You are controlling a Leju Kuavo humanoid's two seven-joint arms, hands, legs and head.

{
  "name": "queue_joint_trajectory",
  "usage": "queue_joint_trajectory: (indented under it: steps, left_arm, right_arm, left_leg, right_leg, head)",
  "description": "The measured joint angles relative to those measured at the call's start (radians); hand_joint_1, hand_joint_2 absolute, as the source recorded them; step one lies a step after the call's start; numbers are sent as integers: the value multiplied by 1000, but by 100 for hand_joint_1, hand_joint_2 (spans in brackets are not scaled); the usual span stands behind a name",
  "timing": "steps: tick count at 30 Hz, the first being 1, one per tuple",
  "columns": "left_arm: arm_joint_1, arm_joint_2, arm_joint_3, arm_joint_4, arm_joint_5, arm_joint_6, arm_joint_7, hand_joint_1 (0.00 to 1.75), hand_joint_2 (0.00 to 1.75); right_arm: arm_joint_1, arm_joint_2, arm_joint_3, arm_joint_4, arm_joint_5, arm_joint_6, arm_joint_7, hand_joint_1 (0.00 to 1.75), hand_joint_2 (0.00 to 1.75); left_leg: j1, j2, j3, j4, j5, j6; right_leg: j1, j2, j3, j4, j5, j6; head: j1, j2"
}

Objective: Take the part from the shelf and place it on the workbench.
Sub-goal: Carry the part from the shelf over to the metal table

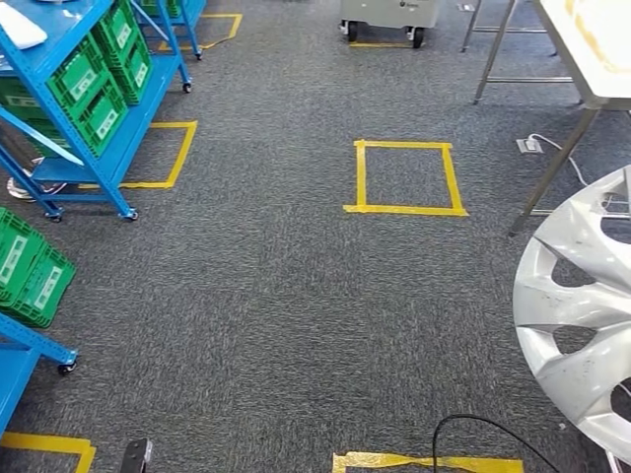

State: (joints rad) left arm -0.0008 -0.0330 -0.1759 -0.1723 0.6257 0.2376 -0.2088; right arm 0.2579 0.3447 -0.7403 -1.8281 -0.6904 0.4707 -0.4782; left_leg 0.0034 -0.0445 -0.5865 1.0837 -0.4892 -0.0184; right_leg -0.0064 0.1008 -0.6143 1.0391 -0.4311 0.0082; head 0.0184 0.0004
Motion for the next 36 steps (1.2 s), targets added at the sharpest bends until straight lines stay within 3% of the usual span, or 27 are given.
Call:
queue_joint_trajectory:
  steps: [2, 4, 5, 7, 8, 9, 11, 12, 13, 15, 17, 18, 20, 22, 24, 25, 26, 27, 29, 31, 33, 35, 36]
  left_arm:
    - [0, 0, 0, 0, 1, -2, -1, 0, 175]
    - [-3, -1, 0, 0, 1, -3, -1, 0, 175]
    - [-4, -2, 0, 0, 1, -3, -1, 0, 175]
    - [-6, -3, 0, 0, 1, -2, -1, 0, 175]
    - [-5, -2, 0, 0, 2, -2, -1, 0, 175]
    - [-3, -2, 0, 0, 3, -2, -2, 0, 175]
    - [0, -1, 0, 0, 6, -3, -2, 0, 175]
    - [1, -1, 0, 0, 8, -3, -2, 0, 175]
    - [1, -1, 0, 0, 8, -3, -2, 0, 175]
    - [0, -1, 0, 0, 6, -3, -2, 0, 175]
    - [0, 0, 0, 0, 3, -3, -2, 0, 175]
    - [-1, 1, 0, 1, 2, -3, -1, 0, 175]
    - [-5, 1, 0, 1, 1, -3, -1, 0, 175]
    - [-7, 0, 0, 1, -1, -3, 0, 0, 175]
    - [-5, -2, 0, 1, -2, -3, 0, 0, 175]
    - [-3, -2, -1, 1, -1, -3, 1, 0, 175]
    - [-2, -2, -1, 1, 0, -3, 2, 0, 175]
    - [-1, -2, -1, 1, 1, -3, 4, 0, 175]
    - [0, -2, -1, 1, 1, -5, 6, 0, 175]
    - [-1, -2, -1, 1, 1, -6, 6, 0, 175]
    - [-2, -2, -1, 1, 1, -7, 8, 0, 175]
    - [-4, -2, -1, 1, 1, -7, 9, 0, 175]
    - [-5, -2, -1, 1, 1, -7, 9, 0, 175]
  right_arm:
    - [1, 0, 6, -1, -2, 0, -3, 175, 175]
    - [6, 0, 9, -3, -4, 0, -3, 175, 175]
    - [10, 0, 9, -4, -5, 0, -1, 175, 175]
    - [12, 0, 10, -4, -8, 0, 2, 175, 175]
    - [12, 0, 12, -4, -10, 0, 4, 175, 175]
    - [11, 0, 14, -4, -12, -1, 5, 175, 175]
    - [12, 0, 17, -4, -15, -4, 4, 175, 175]
    - [12, 0, 18, -4, -17, -7, 4, 175, 175]
    - [13, 0, 18, -4, -18, -10, 4, 175, 175]
    - [12, 0, 20, -4, -19, -14, 3, 175, 175]
    - [11, 0, 24, -5, -21, -15, 3, 175, 175]
    - [10, 0, 26, -5, -21, -16, 2, 175, 175]
    - [11, 0, 27, -7, -21, -17, 2, 175, 175]
    - [11, 0, 27, -9, -21, -18, 2, 175, 175]
    - [8, 0, 28, -11, -22, -18, 2, 175, 175]
    - [7, 0, 29, -11, -22, -18, 2, 175, 175]
    - [6, 0, 30, -11, -22, -18, 3, 175, 175]
    - [7, 0, 30, -11, -23, -19, 3, 175, 175]
    - [7, 0, 30, -11, -24, -20, 5, 175, 175]
    - [6, 0, 30, -12, -27, -22, 6, 175, 175]
    - [6, 0, 32, -12, -30, -23, 6, 175, 175]
    - [10, 0, 33, -12, -31, -25, 6, 175, 175]
    - [12, 0, 32, -12, -31, -25, 6, 175, 175]
  left_leg:
    - [2, -32, 31, -71, 17, 3]
    - [1, -19, 35, -84, 16, 8]
    - [1, -8, 36, -87, 19, 14]
    - [3, 15, 39, -94, 23, 26]
    - [2, 27, 41, -95, 23, 30]
    - [0, 39, 41, -95, 21, 32]
    - [-1, 66, 43, -94, 19, 34]
    - [-1, 78, 44, -94, 17, 33]
    - [-1, 91, 47, -94, 15, 31]
    - [-4, 112, 56, -93, 8, 23]
    - [-11, 132, 63, -91, -1, 12]
    - [-14, 141, 65, -92, -3, 8]
    - [-12, 151, 69, -92, -7, 0]
    - [-8, 114, 53, -55, -37, -9]
    - [-6, 67, -2, 56, -96, -13]
    - [-6, 59, -37, 122, -121, -13]
    - [-6, 55, -65, 168, -132, -12]
    - [-6, 53, -78, 185, -124, -11]
    - [-4, 40, -55, 118, -61, -7]
    - [3, -14, -1, -5, -2, -5]
    - [6, -50, 27, -69, 13, -1]
    - [4, -30, 31, -79, 15, 10]
    - [4, -17, 31, -81, 17, 17]
  right_leg:
    - [0, 22, -7, 2, 4, 10]
    - [-4, 43, -15, -4, 10, 23]
    - [-4, 34, -19, -2, 10, 29]
    - [0, -23, -45, 44, -17, 38]
    - [1, -59, -69, 97, -45, 41]
    - [0, -79, -100, 163, -77, 44]
    - [-3, -91, -145, 260, -111, 49]
    - [-3, -94, -143, 260, -102, 50]
    - [-4, -99, -120, 222, -78, 50]
    - [0, -138, -42, 92, -26, 49]
    - [5, -167, 2, 13, -8, 37]
    - [7, -165, 4, 6, -11, 30]
    - [6, -139, -1, 4, -8, 17]
    - [3, -116, -2, 0, -4, 5]
    - [1, -94, -3, -3, -1, -4]
    - [1, -81, -4, -3, 0, -6]
    - [1, -68, -5, -3, 0, -8]
    - [1, -53, -5, -3, 1, -8]
    - [-1, -23, -5, -2, 3, -5]
    - [-2, 3, -9, 1, 5, 3]
    - [-3, 28, -18, 2, 9, 14]
    - [-6, 51, -27, -2, 16, 28]
    - [-6, 40, -33, 3, 13, 33]
  head:
    - [1, 0]
    - [1, 0]
    - [1, 0]
    - [5, 0]
    - [7, 0]
    - [8, 0]
    - [8, 0]
    - [8, 0]
    - [8, 0]
    - [9, 0]
    - [7, 0]
    - [6, 0]
    - [5, 0]
    - [3, 0]
    - [1, 0]
    - [1, 0]
    - [0, 0]
    - [0, 0]
    - [0, 0]
    - [0, 0]
    - [1, 0]
    - [1, 0]
    - [2, 0]
